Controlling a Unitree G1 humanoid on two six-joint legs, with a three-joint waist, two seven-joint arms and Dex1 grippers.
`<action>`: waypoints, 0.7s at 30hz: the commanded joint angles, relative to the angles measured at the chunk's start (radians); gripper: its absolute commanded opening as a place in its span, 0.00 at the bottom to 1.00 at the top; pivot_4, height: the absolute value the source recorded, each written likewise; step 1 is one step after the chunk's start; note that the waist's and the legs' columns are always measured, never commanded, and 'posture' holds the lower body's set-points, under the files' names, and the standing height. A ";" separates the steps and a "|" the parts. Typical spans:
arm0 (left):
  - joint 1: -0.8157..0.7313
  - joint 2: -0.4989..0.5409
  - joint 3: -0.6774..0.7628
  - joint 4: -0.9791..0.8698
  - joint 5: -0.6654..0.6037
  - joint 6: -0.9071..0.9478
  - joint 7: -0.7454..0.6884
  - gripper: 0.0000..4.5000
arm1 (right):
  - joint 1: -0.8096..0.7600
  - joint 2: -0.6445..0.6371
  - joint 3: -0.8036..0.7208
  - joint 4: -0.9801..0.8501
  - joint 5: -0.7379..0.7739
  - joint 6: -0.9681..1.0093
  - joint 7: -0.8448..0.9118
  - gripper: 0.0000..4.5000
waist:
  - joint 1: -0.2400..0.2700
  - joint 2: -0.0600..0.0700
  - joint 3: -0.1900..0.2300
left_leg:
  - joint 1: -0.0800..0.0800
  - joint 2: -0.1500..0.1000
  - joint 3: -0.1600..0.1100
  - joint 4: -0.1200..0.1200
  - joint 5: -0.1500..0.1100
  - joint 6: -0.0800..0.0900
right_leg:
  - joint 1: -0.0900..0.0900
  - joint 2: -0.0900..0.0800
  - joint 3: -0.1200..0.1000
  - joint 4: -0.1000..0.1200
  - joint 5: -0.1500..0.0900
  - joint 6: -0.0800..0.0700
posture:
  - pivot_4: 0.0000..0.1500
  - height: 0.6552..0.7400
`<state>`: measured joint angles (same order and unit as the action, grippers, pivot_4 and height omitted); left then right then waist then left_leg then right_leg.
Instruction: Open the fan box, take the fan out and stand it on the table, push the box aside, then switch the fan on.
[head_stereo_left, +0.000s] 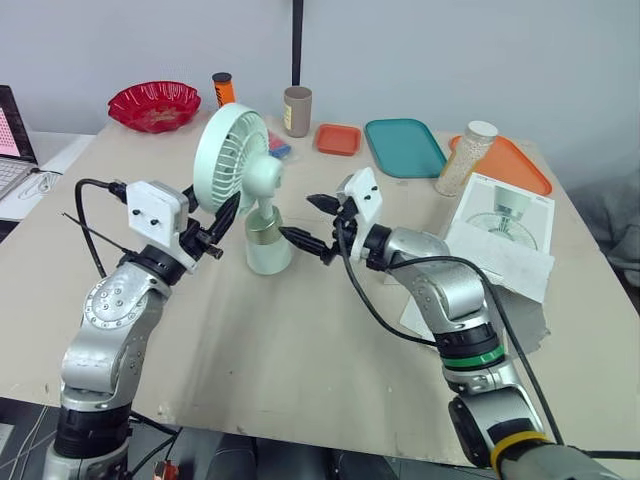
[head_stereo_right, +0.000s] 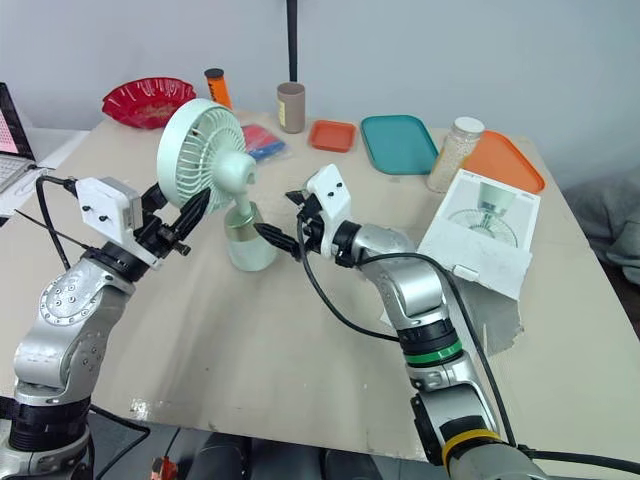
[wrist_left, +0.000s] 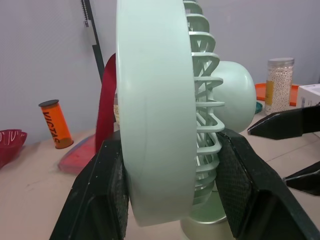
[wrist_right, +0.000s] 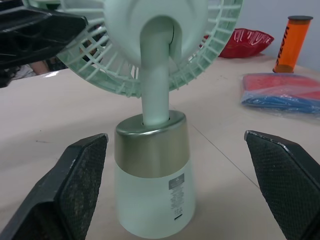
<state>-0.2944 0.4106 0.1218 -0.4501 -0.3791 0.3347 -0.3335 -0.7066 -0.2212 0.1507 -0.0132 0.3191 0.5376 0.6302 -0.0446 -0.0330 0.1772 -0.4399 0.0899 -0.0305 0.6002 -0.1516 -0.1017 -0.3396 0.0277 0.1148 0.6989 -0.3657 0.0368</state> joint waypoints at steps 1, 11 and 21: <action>-0.061 -0.015 -0.007 -0.053 -0.003 -0.016 0.006 0.41 | -0.030 0.021 -0.001 -0.037 -0.005 0.011 -0.028 1.00 | 0.000 0.000 0.000 | 0.000 0.000 0.000 0.000 0.000 0.000 | 0.000 0.000 0.000 0.000 0.000 0.000 | 1.00 0.99; -0.076 -0.014 -0.022 -0.082 -0.012 0.021 -0.005 0.41 | -0.063 0.061 -0.005 0.004 -0.028 0.014 -0.077 1.00 | 0.000 0.000 0.000 | 0.000 0.000 0.000 0.000 0.000 0.000 | 0.000 0.000 0.000 0.000 0.000 0.000 | 1.00 0.99; -0.107 -0.021 -0.028 -0.115 -0.021 0.083 0.005 0.41 | -0.081 0.075 0.001 0.043 -0.044 -0.004 -0.062 0.94 | 0.000 0.000 0.000 | 0.000 0.000 0.000 0.000 0.000 0.000 | 0.000 0.000 0.000 0.000 0.000 0.000 | 1.00 0.99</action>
<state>-0.3725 0.3960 0.0759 -0.5059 -0.3870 0.4406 -0.3321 -0.7601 -0.1514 0.1564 0.0425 0.2719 0.5561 0.5641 -0.0446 -0.0328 0.1773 -0.4402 0.0899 -0.0307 0.6001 -0.1515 -0.1018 -0.3399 0.0278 0.1145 0.6989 -0.3657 0.0368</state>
